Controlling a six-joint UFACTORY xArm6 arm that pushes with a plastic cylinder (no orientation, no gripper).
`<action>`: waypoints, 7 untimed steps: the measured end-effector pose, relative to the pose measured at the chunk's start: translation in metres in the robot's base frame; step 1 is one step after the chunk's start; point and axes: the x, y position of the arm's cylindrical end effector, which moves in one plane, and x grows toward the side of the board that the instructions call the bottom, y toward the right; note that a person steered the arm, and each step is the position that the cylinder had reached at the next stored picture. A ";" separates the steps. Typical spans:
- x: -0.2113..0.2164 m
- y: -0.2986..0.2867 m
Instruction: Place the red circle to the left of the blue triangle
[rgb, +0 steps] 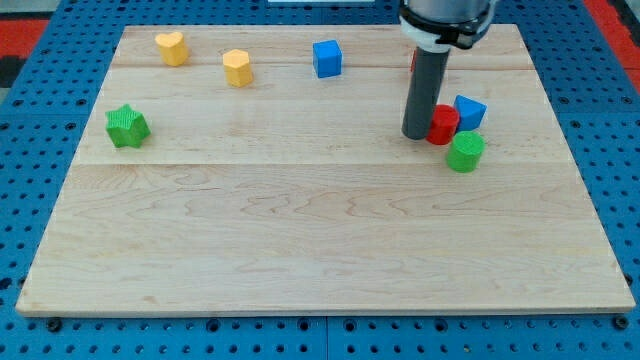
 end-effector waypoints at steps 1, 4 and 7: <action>0.000 0.000; 0.069 -0.014; 0.097 0.152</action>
